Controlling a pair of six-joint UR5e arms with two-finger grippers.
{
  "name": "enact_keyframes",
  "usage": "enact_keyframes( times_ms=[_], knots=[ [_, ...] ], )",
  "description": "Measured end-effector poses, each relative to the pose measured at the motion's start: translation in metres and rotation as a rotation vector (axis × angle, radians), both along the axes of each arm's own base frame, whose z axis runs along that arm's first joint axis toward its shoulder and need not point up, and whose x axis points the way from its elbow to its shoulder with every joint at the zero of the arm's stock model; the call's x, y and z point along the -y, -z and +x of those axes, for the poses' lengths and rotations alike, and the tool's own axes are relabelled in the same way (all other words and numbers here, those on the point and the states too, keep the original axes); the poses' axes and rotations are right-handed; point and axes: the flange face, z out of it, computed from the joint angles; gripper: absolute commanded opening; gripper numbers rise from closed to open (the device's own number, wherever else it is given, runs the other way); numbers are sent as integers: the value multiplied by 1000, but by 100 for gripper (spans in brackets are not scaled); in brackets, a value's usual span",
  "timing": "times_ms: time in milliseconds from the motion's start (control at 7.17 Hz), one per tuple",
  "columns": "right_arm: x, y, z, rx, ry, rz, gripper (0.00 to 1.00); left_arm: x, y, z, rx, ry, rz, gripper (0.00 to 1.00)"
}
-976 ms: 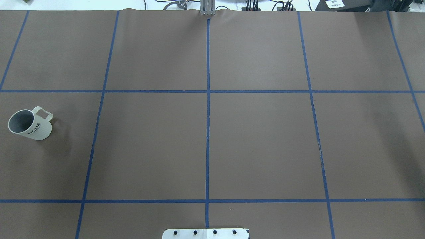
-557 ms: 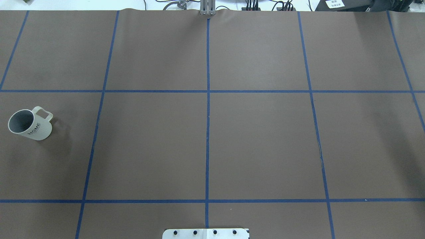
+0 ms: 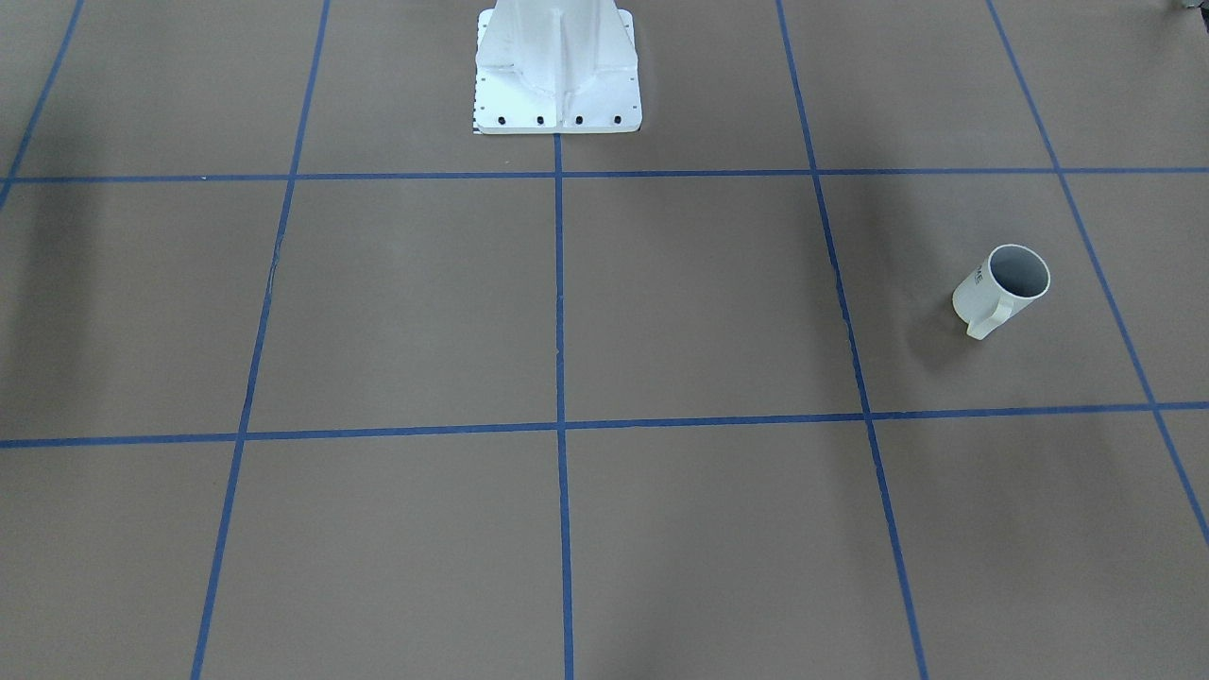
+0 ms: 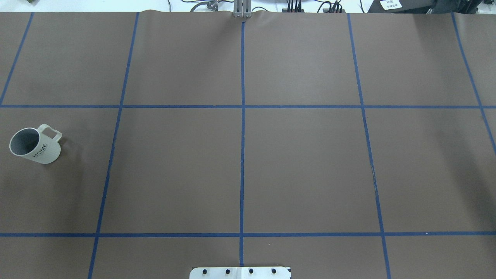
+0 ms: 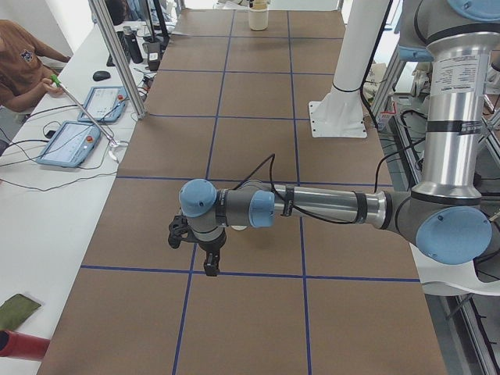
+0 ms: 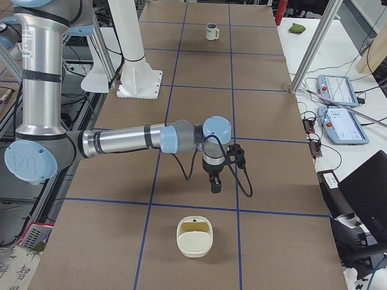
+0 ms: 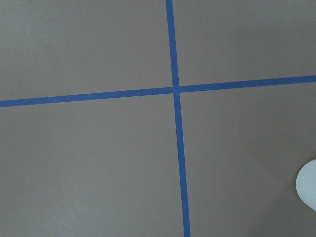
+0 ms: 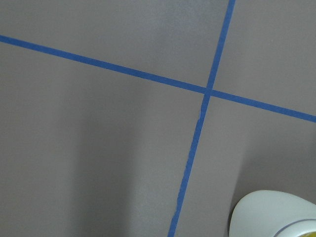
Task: Left arm hands cup to right arm to dump lemon
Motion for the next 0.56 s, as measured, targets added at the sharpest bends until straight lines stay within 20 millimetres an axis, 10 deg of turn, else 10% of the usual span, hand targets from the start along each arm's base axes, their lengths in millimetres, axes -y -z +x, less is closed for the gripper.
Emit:
enact_keyframes(
  times_ms=[557],
  knots=[
    [0,-1,0,-2,-1,-2,100,5,-6,2,-16,19,-29,100]
  ],
)
